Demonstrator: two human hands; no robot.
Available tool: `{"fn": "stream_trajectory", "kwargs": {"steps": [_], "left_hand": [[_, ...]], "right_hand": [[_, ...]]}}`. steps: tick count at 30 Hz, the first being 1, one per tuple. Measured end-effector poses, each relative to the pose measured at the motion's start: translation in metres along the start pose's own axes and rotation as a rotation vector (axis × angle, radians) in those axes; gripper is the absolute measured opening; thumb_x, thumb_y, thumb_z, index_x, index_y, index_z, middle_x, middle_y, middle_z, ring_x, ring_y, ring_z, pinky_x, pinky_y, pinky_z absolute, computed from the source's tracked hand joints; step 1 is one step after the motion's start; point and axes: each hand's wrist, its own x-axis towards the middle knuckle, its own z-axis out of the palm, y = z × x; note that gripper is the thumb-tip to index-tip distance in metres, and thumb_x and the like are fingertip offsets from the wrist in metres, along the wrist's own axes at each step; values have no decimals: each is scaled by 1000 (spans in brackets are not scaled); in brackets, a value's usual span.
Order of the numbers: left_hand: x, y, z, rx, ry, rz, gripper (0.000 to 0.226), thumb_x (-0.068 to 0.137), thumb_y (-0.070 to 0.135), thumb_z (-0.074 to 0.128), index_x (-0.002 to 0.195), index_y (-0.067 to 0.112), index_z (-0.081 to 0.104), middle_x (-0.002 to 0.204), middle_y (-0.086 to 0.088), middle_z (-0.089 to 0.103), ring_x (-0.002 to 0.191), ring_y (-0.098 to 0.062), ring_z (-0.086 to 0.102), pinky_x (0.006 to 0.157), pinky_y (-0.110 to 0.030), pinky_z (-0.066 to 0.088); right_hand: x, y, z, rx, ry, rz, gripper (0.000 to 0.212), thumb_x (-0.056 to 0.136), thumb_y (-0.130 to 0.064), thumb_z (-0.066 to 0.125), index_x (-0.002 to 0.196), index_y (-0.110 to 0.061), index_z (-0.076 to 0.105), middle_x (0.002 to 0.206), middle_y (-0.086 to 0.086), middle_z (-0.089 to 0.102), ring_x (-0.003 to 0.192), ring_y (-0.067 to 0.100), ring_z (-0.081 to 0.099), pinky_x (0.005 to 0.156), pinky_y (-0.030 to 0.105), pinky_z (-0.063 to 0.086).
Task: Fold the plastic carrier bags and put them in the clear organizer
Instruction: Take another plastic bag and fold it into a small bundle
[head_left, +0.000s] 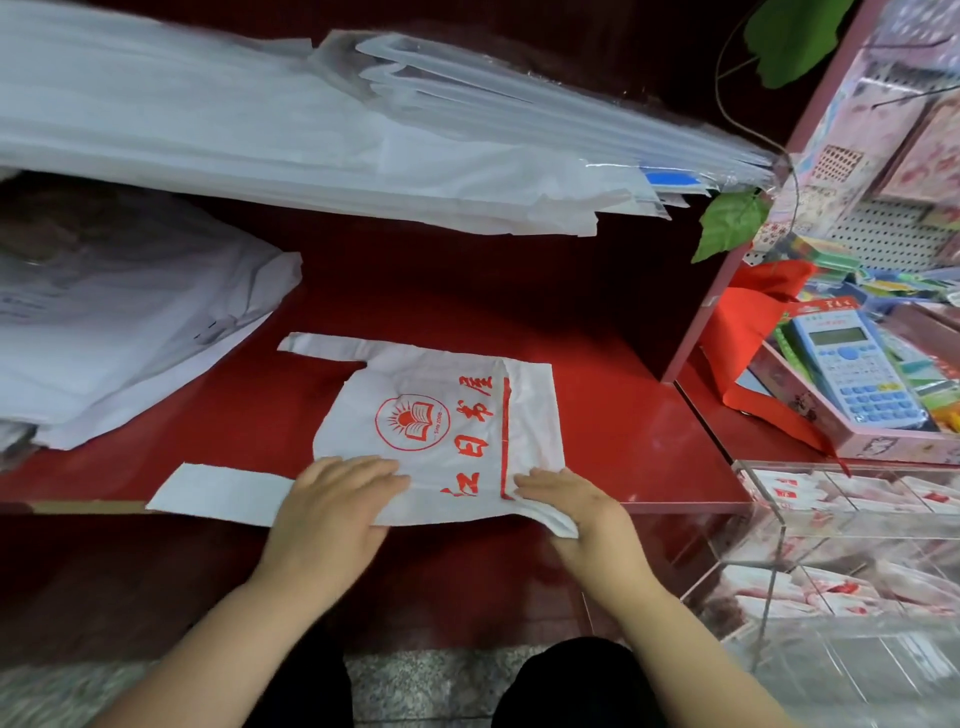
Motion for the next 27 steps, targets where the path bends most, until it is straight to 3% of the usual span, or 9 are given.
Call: {"fn": "stream_trajectory", "kwargs": {"steps": [3, 4, 6, 9, 14, 20, 23, 25, 27], "left_hand": [[3, -19, -22, -180, -107, -211, 24, 66, 4, 66, 81, 20, 76, 84, 11, 71, 81, -8, 68, 77, -17, 43], [5, -26, -29, -256, -159, -309, 25, 78, 3, 66, 81, 25, 76, 83, 20, 68, 84, -3, 66, 79, -15, 43], [9, -38, -44, -425, -294, -448, 37, 81, 8, 67, 66, 42, 71, 70, 30, 65, 77, 10, 60, 73, -10, 41], [21, -52, -61, -558, -356, -571, 34, 81, 5, 67, 58, 29, 72, 65, 15, 69, 61, 1, 62, 62, -12, 41], [40, -69, -65, -535, -351, -787, 18, 84, 22, 65, 70, 13, 70, 46, -3, 57, 31, -5, 40, 42, -20, 26], [41, -88, -56, -361, -369, -933, 24, 79, 21, 72, 68, 1, 65, 52, -9, 56, 61, -24, 52, 59, -28, 36], [34, -95, -55, -157, -349, -970, 19, 79, 29, 71, 82, 10, 67, 83, -7, 62, 85, -29, 55, 82, -37, 44], [36, -86, -55, 9, -173, -891, 16, 85, 27, 65, 93, 14, 69, 101, -10, 66, 99, -32, 57, 91, -42, 41], [40, -63, -50, 48, 77, -642, 19, 88, 18, 56, 94, 8, 71, 99, -14, 68, 95, -35, 61, 86, -44, 41]], "right_hand": [[-1, 2, -15, 190, -11, 183, 23, 81, -19, 51, 81, -29, 72, 79, -26, 66, 82, -16, 55, 75, 2, 38], [-1, 3, -17, 226, -12, 239, 25, 82, -19, 51, 69, -33, 68, 67, -24, 62, 68, -14, 53, 65, 5, 38], [4, 3, -20, 305, 27, 353, 23, 84, -18, 53, 66, -12, 67, 60, -3, 58, 59, -7, 44, 57, 11, 34], [14, 4, -21, 305, 107, 459, 35, 89, -12, 54, 72, 18, 52, 61, 12, 43, 58, 2, 36, 53, 21, 29], [35, 1, -19, 255, 152, 640, 25, 86, -9, 55, 69, 9, 57, 61, 8, 46, 59, 15, 37, 56, 27, 28], [55, -7, -15, -85, 28, 719, 19, 86, -20, 53, 75, -9, 63, 66, 7, 56, 67, 24, 49, 60, 28, 35], [57, -8, -8, -135, 22, 740, 17, 86, -18, 52, 71, -13, 60, 62, 2, 51, 66, 26, 48, 58, 28, 34], [56, -8, -4, -171, 47, 724, 18, 86, -17, 52, 77, -7, 63, 66, 6, 55, 69, 30, 51, 60, 31, 35], [55, -8, -1, -199, 69, 695, 19, 85, -15, 51, 82, -3, 65, 72, 13, 61, 75, 35, 54, 62, 34, 38]]}}
